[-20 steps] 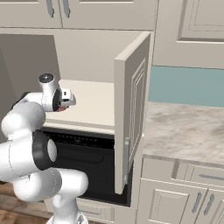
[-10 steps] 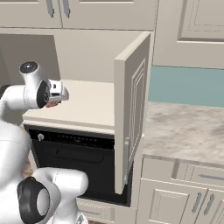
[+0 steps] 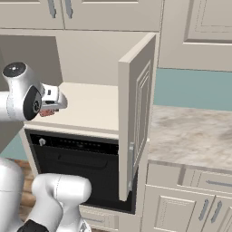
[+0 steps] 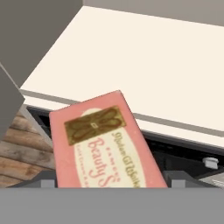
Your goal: Open the cabinet. Pick the bar soap and place it next to the sink. Then close the cabinet.
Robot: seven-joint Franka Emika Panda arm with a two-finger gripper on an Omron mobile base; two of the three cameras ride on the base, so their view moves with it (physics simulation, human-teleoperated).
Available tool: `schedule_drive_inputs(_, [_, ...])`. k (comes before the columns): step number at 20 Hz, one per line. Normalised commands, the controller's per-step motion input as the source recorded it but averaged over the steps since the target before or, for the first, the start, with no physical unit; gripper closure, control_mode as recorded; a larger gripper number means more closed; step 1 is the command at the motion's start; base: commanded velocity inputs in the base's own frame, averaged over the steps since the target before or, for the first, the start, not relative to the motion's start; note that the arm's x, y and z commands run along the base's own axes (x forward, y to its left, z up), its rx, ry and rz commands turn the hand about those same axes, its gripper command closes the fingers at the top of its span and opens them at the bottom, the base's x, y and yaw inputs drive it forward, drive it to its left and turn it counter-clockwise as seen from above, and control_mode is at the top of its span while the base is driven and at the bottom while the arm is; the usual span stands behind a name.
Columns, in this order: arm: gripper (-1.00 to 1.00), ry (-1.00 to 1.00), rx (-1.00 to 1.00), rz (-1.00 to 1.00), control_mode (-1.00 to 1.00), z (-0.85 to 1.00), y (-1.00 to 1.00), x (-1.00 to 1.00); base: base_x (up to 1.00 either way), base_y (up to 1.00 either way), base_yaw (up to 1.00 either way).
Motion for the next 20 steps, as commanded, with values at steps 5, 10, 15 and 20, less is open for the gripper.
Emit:
schedule_drive_inputs(5, [1.00, 0.00, 0.00, 0.00, -1.00, 0.01, -0.21, -0.17, 0.00, 0.00, 0.00])
schedule_drive_inputs(10, [1.00, 0.01, 0.00, 0.00, -1.00, 0.00, -0.07, 0.00, 0.00, 0.00, 0.00])
schedule_drive_inputs(15, [1.00, 0.03, 0.00, 0.00, 1.00, -0.01, 0.00, 0.00, -0.03, 0.00, 0.00])
schedule_drive_inputs(20, [1.00, 0.00, 0.00, 0.00, 1.00, 0.00, 0.00, 0.00, -0.35, 0.00, 0.00])
